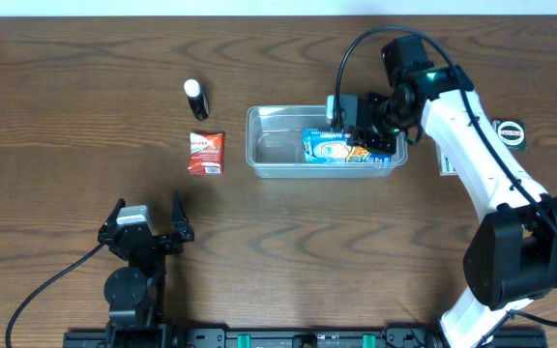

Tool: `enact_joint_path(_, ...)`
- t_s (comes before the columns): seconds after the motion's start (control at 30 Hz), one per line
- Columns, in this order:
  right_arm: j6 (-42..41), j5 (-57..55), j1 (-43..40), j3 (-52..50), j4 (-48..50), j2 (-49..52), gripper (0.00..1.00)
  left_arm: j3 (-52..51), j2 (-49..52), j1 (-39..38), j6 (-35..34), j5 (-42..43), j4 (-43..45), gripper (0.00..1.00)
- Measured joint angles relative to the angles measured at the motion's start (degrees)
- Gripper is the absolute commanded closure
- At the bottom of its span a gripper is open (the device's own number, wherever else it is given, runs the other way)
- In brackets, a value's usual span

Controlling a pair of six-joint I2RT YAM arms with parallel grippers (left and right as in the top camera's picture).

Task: Pack container
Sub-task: 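Lower the blue box into the container and open the right gripper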

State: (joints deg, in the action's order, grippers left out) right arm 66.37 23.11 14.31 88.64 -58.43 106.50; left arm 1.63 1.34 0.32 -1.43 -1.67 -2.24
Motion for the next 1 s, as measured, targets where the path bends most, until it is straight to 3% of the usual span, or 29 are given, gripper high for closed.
enact_joint_path(1.0, 2.8, 1.2, -1.7, -5.5, 3.6, 0.0, 0.83, 0.0, 0.0, 0.0, 0.0, 0.0, 0.0, 0.02)
